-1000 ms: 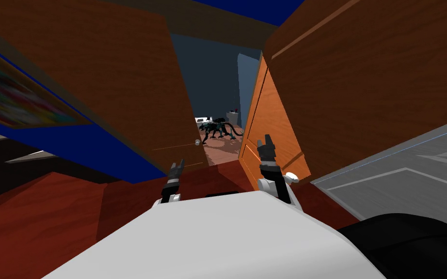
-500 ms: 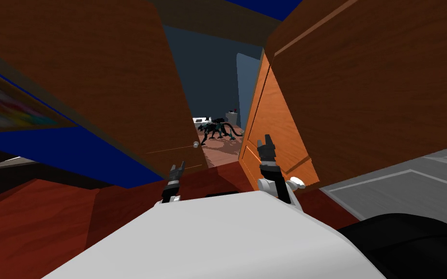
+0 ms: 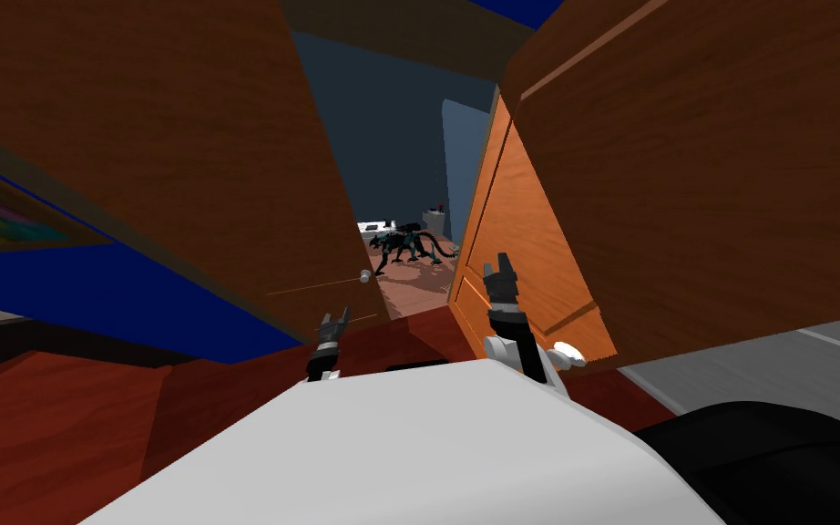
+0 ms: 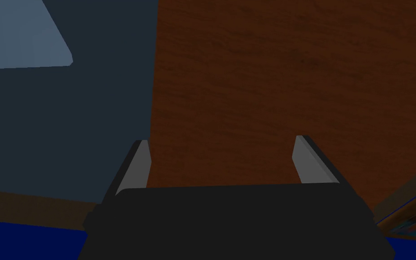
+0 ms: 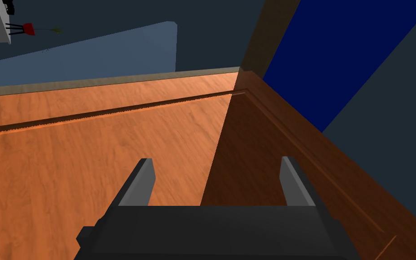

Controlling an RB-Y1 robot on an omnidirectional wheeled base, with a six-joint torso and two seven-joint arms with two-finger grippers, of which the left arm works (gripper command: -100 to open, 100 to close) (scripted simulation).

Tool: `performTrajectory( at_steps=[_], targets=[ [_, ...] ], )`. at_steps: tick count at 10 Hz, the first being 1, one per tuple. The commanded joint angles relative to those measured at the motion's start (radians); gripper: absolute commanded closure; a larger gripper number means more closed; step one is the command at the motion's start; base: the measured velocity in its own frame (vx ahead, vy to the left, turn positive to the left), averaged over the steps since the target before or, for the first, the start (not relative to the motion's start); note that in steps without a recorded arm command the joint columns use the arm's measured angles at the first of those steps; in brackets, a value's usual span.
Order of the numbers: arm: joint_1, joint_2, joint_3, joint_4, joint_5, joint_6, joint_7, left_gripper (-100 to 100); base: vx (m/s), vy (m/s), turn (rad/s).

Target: Pull the door open

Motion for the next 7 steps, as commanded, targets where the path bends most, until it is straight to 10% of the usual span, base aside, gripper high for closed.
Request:
performTrajectory(
  at_steps=[1,7],
  targets=[
    [-0.008,-0.005,0.009,0.024,-0.009,-0.003,-0.03,-100,0.078,-0.003,-0.025],
    [-0.037,-0.025,0.045,0.125,-0.04,-0.023,-0.139,-100,0.108,0.014,-0.03]
  ],
)
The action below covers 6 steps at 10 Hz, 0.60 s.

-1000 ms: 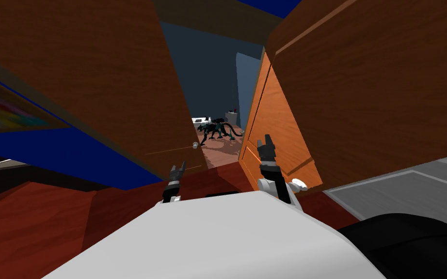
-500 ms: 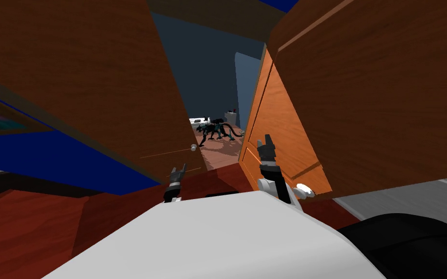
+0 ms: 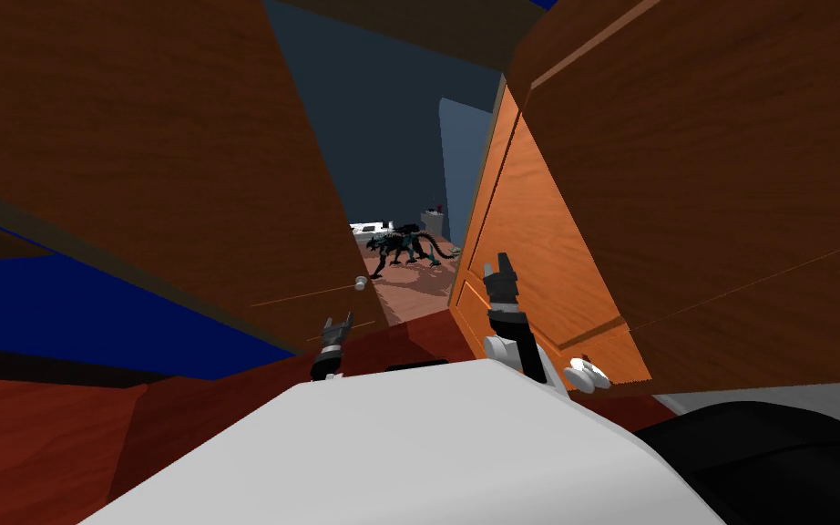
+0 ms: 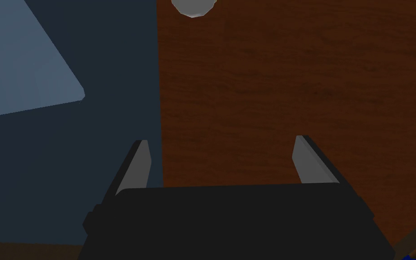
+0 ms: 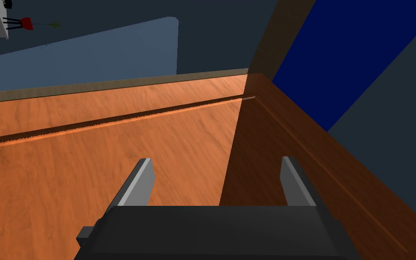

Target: Pull the door open

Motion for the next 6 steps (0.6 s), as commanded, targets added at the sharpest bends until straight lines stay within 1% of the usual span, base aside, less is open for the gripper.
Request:
performTrajectory(
  at_steps=[1,2,4,6],
  targets=[
    [-0.004,-0.011,0.011,0.026,-0.011,-0.004,-0.037,-100,0.144,0.023,-0.028],
    [-0.007,-0.014,0.014,0.037,-0.015,-0.006,-0.049,-100,0.132,0.0,-0.034],
    [-0.014,-0.02,0.022,0.059,-0.022,-0.011,-0.072,-100,0.08,0.012,-0.018],
    [-0.024,-0.032,0.035,0.095,-0.033,-0.018,-0.111,-100,0.113,0.019,-0.027]
  ],
)
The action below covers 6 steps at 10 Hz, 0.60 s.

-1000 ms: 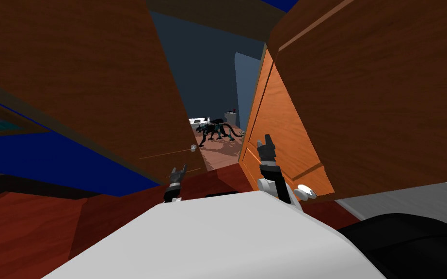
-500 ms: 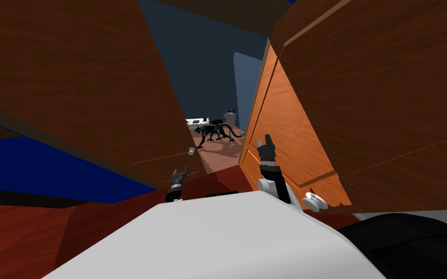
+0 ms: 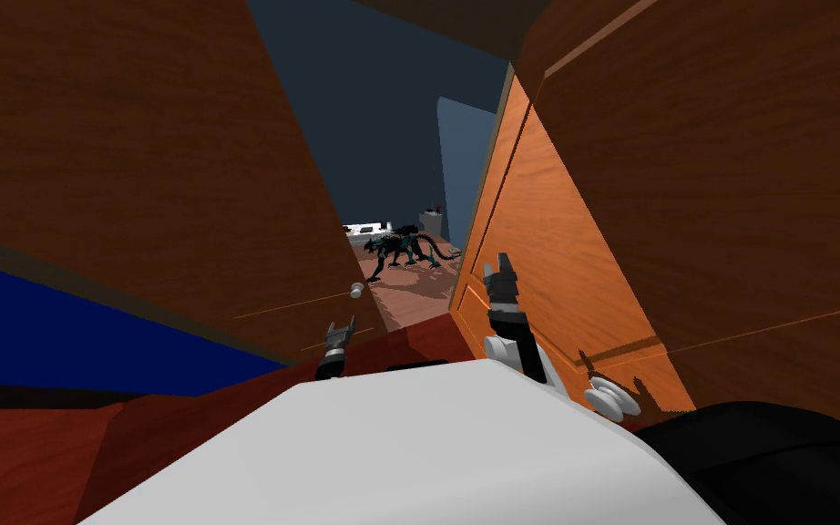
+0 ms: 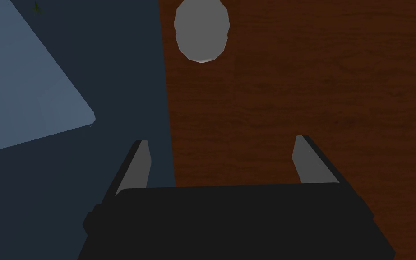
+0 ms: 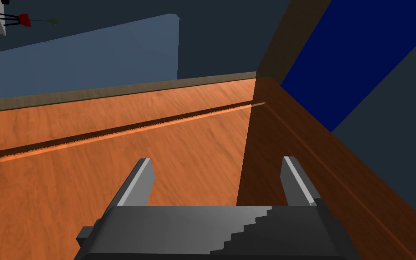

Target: Pull the door open

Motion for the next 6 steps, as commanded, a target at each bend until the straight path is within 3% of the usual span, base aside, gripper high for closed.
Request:
performTrajectory(
  at_steps=[1,4,5,6],
  targets=[
    [-0.009,-0.007,0.01,0.027,-0.008,-0.004,-0.029,-100,0.13,0.032,-0.036],
    [-0.019,-0.02,0.021,0.059,-0.018,-0.01,-0.064,-100,0.104,0.013,-0.019],
    [-0.013,-0.02,0.018,0.046,-0.017,-0.005,-0.056,-100,0.029,0.002,-0.002],
    [-0.013,0.01,0.028,0.058,-0.01,-0.011,-0.049,-100,0.105,-0.015,-0.085]
  ],
)
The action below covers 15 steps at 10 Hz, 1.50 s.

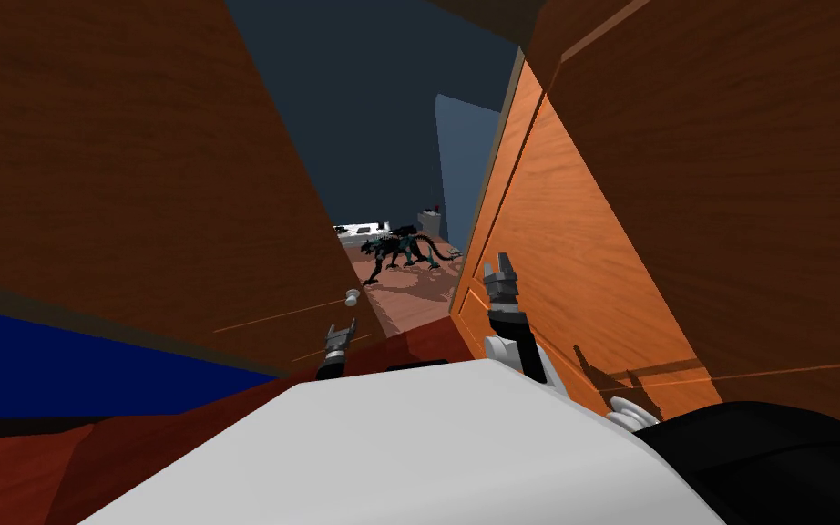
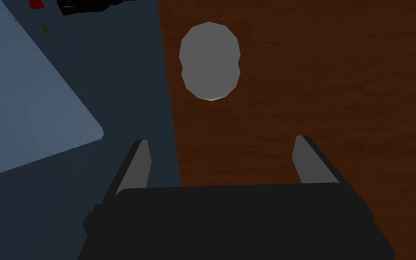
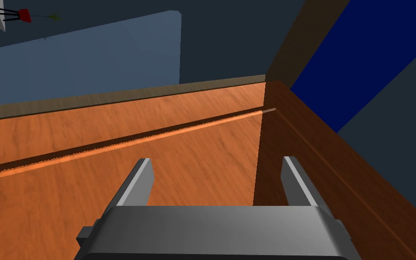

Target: Pull the door open

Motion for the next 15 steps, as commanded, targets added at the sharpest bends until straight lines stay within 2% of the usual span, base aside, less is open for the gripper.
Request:
performTrajectory(
  at_steps=[1,3,6,8,9,14,15],
  targets=[
    [0.005,0.021,0.009,0.006,0.006,-0.005,0.008,-100,0.189,-0.019,-0.108],
    [0.006,0.044,0.021,0.019,0.015,-0.011,0.019,-100,0.207,0.008,-0.07],
    [0.008,0.065,0.042,0.042,0.03,-0.021,0.038,-100,0.202,0.016,-0.082],
    [0.009,0.065,0.044,0.047,0.031,-0.023,0.038,-100,0.146,0.017,-0.061],
    [0.009,0.065,0.044,0.047,0.031,-0.023,0.038,100,-0.011,0.002,0.028],
    [0.009,0.065,0.044,0.047,0.031,-0.023,0.038,100,-0.016,-0.001,-0.003],
    [0.009,0.067,0.038,0.05,0.042,-0.021,0.077,100,-0.014,0.008,-0.035]
  ],
)
